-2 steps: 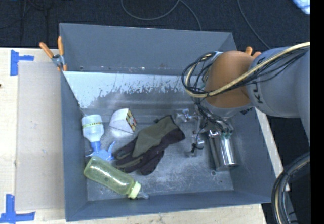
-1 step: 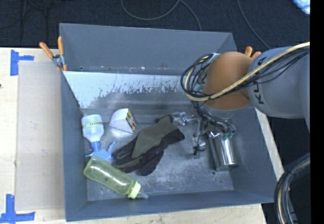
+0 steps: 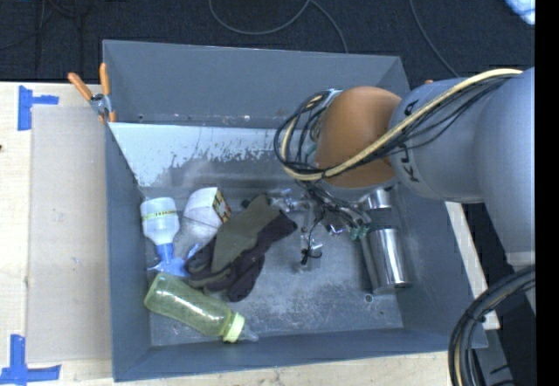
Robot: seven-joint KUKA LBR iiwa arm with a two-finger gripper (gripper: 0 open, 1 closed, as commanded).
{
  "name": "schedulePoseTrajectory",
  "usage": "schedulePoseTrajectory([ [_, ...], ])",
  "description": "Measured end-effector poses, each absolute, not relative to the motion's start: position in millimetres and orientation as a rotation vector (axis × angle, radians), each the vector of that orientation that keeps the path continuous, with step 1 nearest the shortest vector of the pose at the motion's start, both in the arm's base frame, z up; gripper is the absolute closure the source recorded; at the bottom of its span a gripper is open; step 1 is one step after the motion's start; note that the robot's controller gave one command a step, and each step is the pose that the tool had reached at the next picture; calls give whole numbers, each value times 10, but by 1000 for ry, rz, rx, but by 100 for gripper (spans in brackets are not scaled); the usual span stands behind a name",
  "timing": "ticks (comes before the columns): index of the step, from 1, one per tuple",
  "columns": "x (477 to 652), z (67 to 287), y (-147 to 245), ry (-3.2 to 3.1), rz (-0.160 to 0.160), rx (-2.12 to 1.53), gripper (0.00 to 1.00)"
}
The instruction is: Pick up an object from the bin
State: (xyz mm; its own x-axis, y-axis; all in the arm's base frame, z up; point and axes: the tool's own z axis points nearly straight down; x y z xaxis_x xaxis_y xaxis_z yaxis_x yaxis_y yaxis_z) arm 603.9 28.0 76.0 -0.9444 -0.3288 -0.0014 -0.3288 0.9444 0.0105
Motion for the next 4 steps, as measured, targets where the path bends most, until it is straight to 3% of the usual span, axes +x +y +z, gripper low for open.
schedulePoseTrajectory([
  [3, 6160, 707, 914, -3018, -17, 882, 0],
  [4, 6095, 707, 1120, -2958, -16, 1070, 0],
])
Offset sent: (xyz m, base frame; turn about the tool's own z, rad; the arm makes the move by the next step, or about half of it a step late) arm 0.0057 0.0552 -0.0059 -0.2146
